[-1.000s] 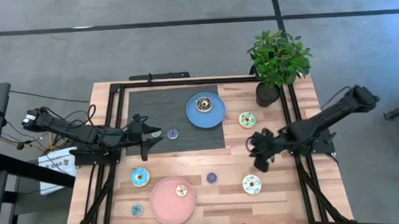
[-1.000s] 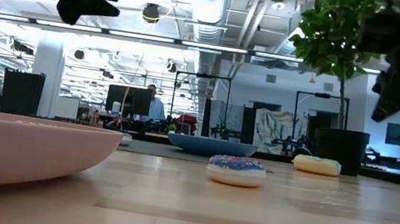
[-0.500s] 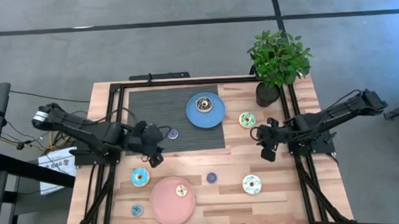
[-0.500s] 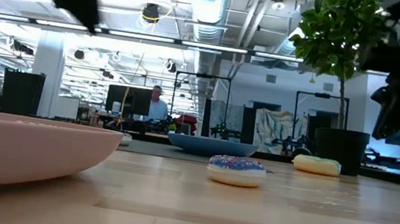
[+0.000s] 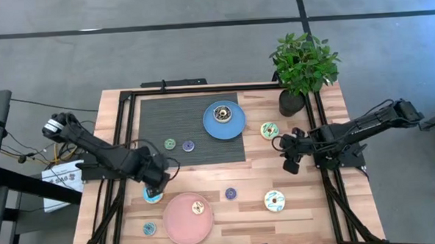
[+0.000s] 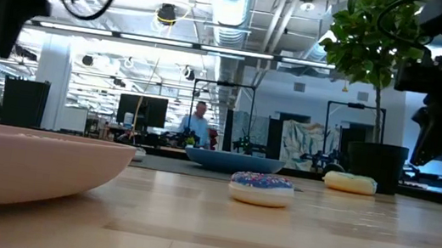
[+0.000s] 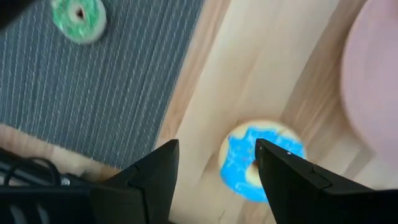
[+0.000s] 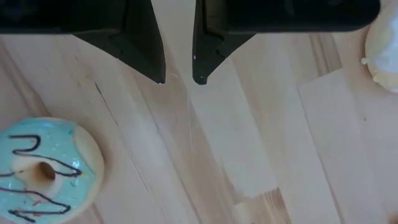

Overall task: Pick & Place donuts
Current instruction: Put the large blue donut on the blue plate

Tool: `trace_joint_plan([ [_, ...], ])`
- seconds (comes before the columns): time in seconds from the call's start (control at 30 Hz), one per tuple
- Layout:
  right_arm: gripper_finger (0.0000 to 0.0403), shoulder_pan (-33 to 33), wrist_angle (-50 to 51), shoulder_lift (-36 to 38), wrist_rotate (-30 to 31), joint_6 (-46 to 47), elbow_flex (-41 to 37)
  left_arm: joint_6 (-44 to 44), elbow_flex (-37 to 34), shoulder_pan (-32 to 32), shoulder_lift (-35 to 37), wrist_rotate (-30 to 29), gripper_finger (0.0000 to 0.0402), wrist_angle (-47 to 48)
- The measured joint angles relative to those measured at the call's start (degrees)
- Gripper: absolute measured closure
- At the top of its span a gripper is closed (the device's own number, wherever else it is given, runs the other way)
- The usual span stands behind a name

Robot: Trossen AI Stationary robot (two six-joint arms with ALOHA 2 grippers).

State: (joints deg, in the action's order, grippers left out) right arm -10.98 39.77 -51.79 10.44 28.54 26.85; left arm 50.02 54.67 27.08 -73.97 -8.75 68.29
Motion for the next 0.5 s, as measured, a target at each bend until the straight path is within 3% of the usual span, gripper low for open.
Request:
trace_joint_plan([
  [0.27, 0.0333, 0.0, 0.0, 0.0, 0.0, 1.4, 0.0, 2.6, -5.2, 3.3, 0.1, 1.9, 0.0195, -1.3],
  [0.5, 0.0333, 0.0, -0.1, 0.0, 0.1, 3.7, 0.0, 1.3, -10.7, 4.1, 0.1, 4.4, 0.0195, -11.8],
])
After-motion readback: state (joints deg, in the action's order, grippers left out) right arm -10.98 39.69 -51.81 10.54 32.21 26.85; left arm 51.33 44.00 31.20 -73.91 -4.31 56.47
